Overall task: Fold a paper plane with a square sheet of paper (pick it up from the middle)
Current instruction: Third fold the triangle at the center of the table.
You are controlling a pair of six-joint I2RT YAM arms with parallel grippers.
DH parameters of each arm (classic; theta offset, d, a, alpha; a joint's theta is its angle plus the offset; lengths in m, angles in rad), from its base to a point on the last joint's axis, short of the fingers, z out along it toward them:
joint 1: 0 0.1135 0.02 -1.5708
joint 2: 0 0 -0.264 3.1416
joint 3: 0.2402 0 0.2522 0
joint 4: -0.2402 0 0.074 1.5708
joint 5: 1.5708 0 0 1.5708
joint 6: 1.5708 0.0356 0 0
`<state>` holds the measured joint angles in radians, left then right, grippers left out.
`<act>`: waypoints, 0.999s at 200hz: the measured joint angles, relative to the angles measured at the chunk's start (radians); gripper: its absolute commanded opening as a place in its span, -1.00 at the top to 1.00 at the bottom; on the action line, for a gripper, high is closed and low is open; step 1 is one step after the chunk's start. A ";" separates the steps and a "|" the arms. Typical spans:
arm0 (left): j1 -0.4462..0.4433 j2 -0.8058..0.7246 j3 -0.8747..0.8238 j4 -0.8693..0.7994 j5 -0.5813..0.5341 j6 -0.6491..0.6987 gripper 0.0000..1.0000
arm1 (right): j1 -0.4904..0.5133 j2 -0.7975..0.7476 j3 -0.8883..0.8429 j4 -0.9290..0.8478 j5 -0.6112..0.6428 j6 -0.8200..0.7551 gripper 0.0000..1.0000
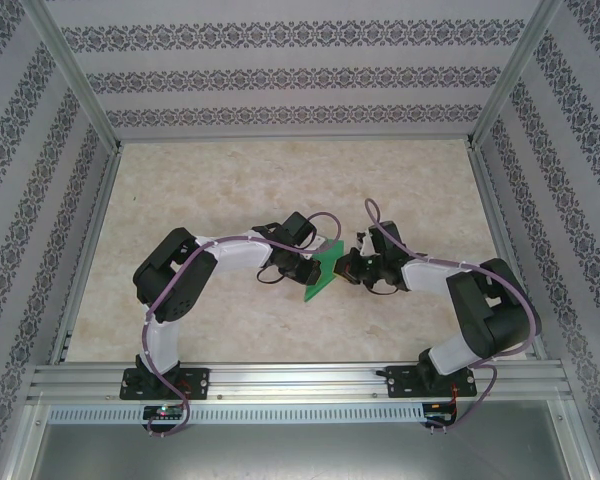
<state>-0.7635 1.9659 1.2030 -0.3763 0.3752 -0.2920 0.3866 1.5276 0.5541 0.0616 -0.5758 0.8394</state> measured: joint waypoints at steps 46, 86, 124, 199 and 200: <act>-0.004 0.000 0.001 -0.001 -0.011 0.000 0.74 | 0.066 0.015 -0.020 0.093 0.016 0.073 0.93; -0.005 0.000 0.001 -0.001 -0.014 0.000 0.75 | 0.085 0.051 -0.039 0.140 0.037 0.099 0.93; -0.006 0.000 0.006 -0.011 -0.020 0.000 0.75 | 0.085 0.096 -0.048 0.179 0.039 0.103 0.93; -0.011 0.001 0.010 -0.016 -0.037 0.000 0.76 | 0.086 -0.014 -0.079 0.127 0.075 0.103 0.91; -0.011 0.001 0.010 -0.016 -0.037 0.000 0.76 | 0.088 -0.017 -0.079 0.129 0.075 0.103 0.91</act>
<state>-0.7746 1.9667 1.2133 -0.3927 0.3382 -0.2920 0.4744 1.5108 0.4747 0.1909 -0.5007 0.9428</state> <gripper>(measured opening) 0.121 0.049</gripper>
